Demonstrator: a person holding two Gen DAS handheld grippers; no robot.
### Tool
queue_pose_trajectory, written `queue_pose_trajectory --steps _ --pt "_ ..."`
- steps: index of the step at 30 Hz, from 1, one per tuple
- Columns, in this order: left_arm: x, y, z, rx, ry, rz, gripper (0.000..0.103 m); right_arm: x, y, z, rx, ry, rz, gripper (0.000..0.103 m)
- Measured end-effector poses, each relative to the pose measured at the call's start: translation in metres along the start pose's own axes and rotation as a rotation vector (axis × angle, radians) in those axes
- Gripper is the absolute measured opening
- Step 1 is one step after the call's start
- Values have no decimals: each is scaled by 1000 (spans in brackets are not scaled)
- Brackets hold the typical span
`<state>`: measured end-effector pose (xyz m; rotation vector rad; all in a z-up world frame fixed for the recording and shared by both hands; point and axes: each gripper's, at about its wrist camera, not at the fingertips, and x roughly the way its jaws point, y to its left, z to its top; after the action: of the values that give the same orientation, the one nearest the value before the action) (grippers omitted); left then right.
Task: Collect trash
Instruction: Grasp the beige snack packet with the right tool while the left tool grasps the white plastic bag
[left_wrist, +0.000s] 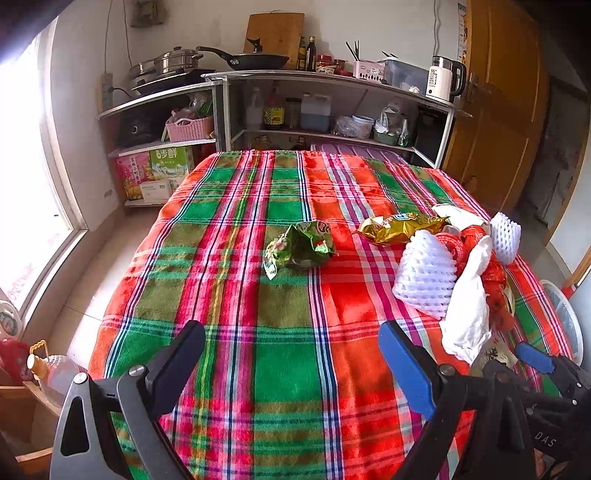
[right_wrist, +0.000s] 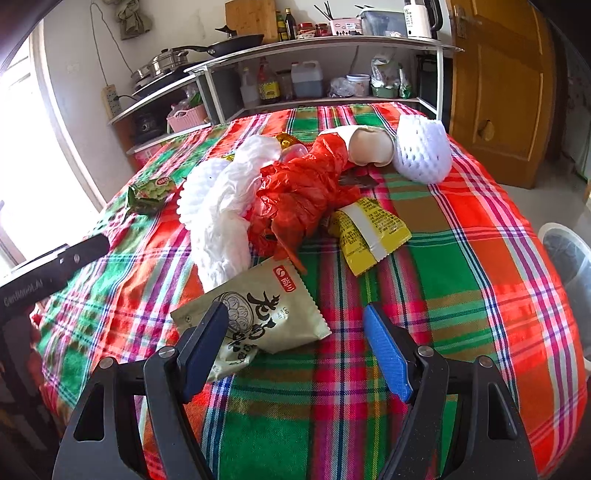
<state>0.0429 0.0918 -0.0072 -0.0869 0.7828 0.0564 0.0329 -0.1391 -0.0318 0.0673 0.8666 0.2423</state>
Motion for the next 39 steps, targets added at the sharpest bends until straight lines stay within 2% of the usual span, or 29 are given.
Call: queue_pose_trajectory --steps 6,17,20,22,23,27,34,37,39 --pt "16 2 17 15 8 4 96 4 4 -2 -27 -2 -33 75" --pt "21 -24 12 35 33 -130 96 5 8 -3 -58 -10 -62 71" --pt "22 -37 15 54 43 -184 96 4 9 -4 -64 -14 -65 66" --pt "22 -46 15 70 45 -220 96 3 9 -4 -70 -21 -65 51" --pt "22 -50 16 81 46 -240 96 2 9 -5 -73 -24 -62 49" --pt "31 -68 15 109 86 -301 96 1 8 -6 -78 -27 -58 48" --pt "38 -86 15 129 105 -338 96 -2 2 -7 -78 -34 -58 42" --pt "43 -89 16 128 115 -334 89 -3 1 -7 -83 -36 -66 41" --pt "43 -90 16 134 117 -335 88 -4 -2 -7 -79 -38 -70 41"
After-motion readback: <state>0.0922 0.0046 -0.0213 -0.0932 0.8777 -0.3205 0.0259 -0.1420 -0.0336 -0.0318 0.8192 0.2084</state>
